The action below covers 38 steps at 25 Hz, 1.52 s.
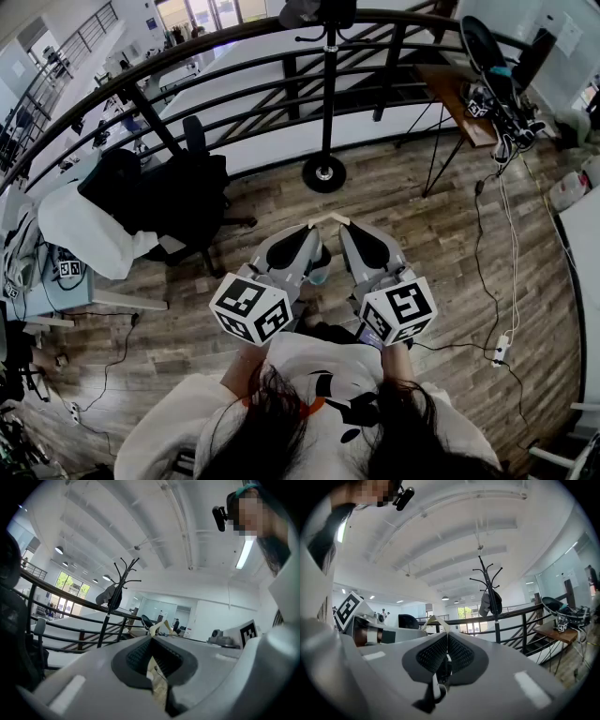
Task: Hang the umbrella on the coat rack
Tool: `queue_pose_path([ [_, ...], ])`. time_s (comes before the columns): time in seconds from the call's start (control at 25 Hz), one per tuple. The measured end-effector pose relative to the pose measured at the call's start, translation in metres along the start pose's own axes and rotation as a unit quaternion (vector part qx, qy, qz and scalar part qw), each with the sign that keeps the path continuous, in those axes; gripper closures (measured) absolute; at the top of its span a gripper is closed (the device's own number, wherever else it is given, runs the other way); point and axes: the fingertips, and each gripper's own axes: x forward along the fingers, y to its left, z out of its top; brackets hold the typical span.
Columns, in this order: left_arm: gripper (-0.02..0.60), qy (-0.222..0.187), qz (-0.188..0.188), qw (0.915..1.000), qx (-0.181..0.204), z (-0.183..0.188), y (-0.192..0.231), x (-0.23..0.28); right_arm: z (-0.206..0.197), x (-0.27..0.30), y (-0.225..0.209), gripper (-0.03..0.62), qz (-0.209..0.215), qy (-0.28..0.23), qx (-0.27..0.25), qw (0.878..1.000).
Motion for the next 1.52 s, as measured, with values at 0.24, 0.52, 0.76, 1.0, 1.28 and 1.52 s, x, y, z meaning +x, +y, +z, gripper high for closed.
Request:
queue_pose_path([
  [0.24,0.581,0.007,-0.010,0.9999,-0.004,-0.007,-0.013,0.003,-0.001,-0.007,-0.003,0.566,0.004,-0.007,0.003,1.000],
  [0.52,0.581,0.012,-0.010,0.9999,0.001,-0.006,-0.014,0.004,0.002,-0.004,-0.005,0.566,0.008,-0.018,0.006,1.000],
  [0.76,0.581,0.011,-0.001,0.9999,0.003,-0.002,-0.003,0.006,0.002,0.005,-0.008,0.566,0.013,-0.020,0.011,1.000],
  [1.0,0.581,0.016,0.001,0.9998,-0.013,-0.004,0.018,0.023,-0.005,0.026,-0.018,0.566,0.019,-0.006,0.007,1.000],
  [1.28,0.581,0.020,-0.015,0.9989,-0.040,0.001,0.052,0.063,-0.005,0.073,-0.043,0.566,0.020,0.001,-0.006,1.000],
  [1.52,0.581,0.035,-0.022,0.9983,-0.042,0.014,0.093,0.109,0.002,0.127,-0.081,0.566,0.010,0.007,-0.004,1.000],
])
